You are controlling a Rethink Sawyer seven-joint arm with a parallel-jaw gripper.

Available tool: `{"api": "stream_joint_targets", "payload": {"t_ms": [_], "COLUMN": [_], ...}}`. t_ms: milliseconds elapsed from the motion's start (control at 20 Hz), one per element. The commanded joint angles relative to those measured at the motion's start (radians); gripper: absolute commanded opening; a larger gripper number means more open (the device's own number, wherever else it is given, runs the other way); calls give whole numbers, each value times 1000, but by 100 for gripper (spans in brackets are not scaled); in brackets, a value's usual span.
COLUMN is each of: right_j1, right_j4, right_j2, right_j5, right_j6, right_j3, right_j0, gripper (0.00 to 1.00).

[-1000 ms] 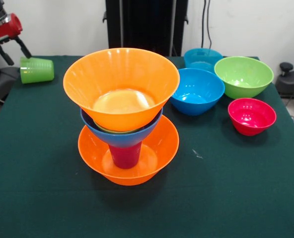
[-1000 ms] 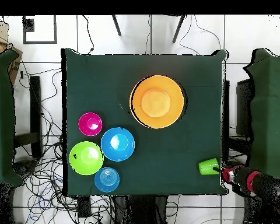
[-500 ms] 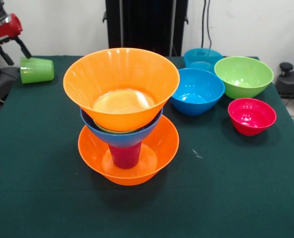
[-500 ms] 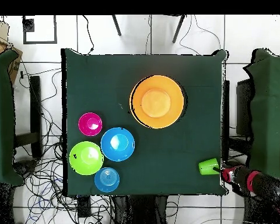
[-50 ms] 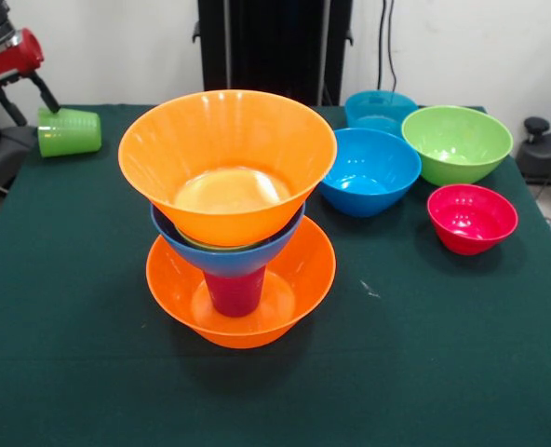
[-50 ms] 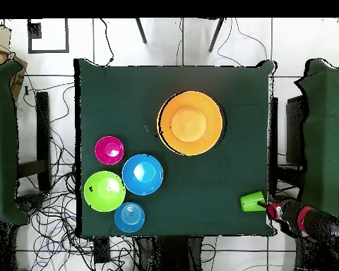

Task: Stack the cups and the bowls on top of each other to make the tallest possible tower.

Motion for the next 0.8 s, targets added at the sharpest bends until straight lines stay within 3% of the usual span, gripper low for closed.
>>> {"api": "stream_joint_targets", "payload": {"t_ms": [50, 800], "right_j1": [87, 62], "right_j4": [-105, -96], "right_j2": [-71, -82], "right_j5": [-90, -124], "right_j6": [-203, -154], "right_j3": [-44, -8], "right_j0": [80, 96], "gripper": [100, 100]}}
